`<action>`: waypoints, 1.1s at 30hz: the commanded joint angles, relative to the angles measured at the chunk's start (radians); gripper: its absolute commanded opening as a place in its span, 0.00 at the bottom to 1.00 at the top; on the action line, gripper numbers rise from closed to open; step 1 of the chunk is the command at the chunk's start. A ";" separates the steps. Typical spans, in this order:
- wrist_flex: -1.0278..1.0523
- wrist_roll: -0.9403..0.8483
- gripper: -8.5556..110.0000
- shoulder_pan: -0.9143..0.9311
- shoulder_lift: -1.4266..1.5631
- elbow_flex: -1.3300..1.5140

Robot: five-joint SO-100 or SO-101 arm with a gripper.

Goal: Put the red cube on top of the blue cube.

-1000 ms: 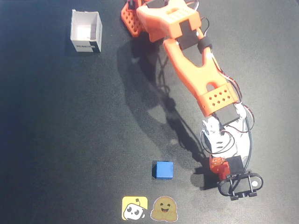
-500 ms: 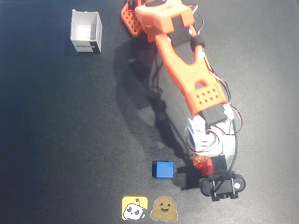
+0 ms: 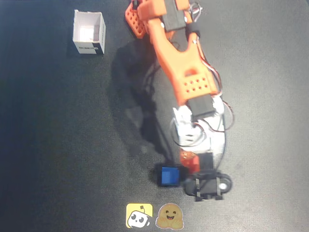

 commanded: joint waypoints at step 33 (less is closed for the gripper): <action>0.011 -0.051 0.12 0.158 0.072 -0.021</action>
